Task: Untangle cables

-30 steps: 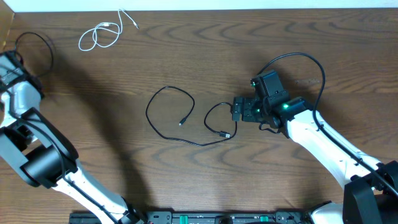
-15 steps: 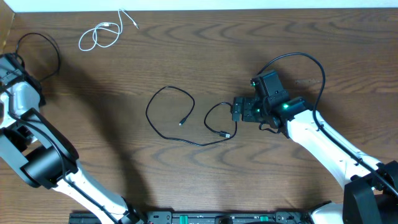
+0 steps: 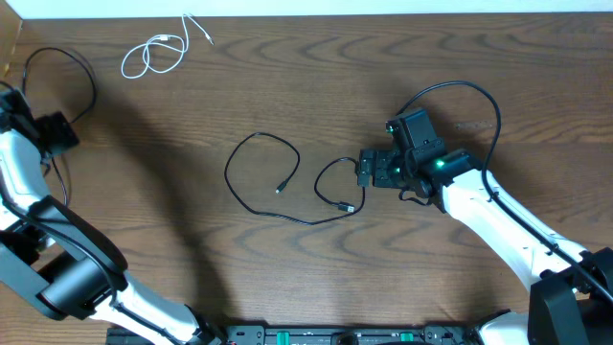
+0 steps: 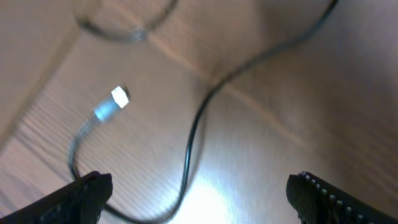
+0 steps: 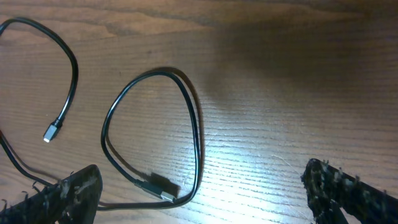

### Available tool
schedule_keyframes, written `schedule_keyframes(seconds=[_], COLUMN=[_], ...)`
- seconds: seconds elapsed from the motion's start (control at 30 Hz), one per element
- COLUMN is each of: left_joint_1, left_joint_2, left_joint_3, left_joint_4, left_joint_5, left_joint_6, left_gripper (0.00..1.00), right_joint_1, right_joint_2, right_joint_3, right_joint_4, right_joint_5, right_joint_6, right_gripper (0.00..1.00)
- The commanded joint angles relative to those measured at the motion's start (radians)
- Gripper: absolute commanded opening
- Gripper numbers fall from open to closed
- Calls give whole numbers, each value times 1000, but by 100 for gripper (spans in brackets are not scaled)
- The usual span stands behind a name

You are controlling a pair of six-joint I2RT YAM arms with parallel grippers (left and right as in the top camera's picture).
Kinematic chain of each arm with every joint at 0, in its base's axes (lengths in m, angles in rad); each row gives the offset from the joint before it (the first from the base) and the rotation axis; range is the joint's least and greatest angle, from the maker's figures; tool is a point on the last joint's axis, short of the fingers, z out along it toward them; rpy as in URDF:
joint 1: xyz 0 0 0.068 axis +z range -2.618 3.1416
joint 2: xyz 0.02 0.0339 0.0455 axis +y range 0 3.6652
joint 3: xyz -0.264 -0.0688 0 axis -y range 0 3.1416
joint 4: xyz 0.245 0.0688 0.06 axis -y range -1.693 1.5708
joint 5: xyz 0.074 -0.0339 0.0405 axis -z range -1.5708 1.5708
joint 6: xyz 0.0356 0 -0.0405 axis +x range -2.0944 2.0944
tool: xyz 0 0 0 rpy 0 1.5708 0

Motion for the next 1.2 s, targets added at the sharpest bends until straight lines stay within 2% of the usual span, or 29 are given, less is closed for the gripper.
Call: schedule_keyframes(seconds=[0.0, 0.23, 0.27, 0.33, 0.43, 0.53, 0.67, 0.97, 1.17], left_joint_1=[42, 132, 142, 157, 164, 164, 161, 161, 161], left_joint_2=[57, 124, 128, 139, 153, 157, 157, 159, 180], left_joint_3=[4, 4, 4, 3, -6, -27, -29, -53, -94], left_joint_4=[-68, -148, -159, -182, -204, -191, -165, -94, -24], left_joint_5=[49, 56, 57, 56, 64, 153, 209, 209, 209], left_joint_6=[-43, -198, -198, -158, -78, 0, 16, 122, 132], left_gripper=[95, 95, 92, 85, 85, 85, 84, 70, 69], right_joint_1=[0, 0, 0, 0, 0, 0, 0, 0, 0], right_joint_2=[7, 7, 7, 7, 7, 7, 7, 7, 7], right_joint_3=[0, 0, 0, 0, 0, 0, 0, 0, 0], right_joint_4=[1, 1, 1, 1, 2, 2, 2, 2, 2], right_joint_5=[2, 2, 2, 2, 2, 2, 2, 2, 2], right_joint_6=[14, 14, 14, 14, 14, 14, 14, 14, 14], right_gripper=[99, 99, 99, 99, 99, 99, 99, 99, 99])
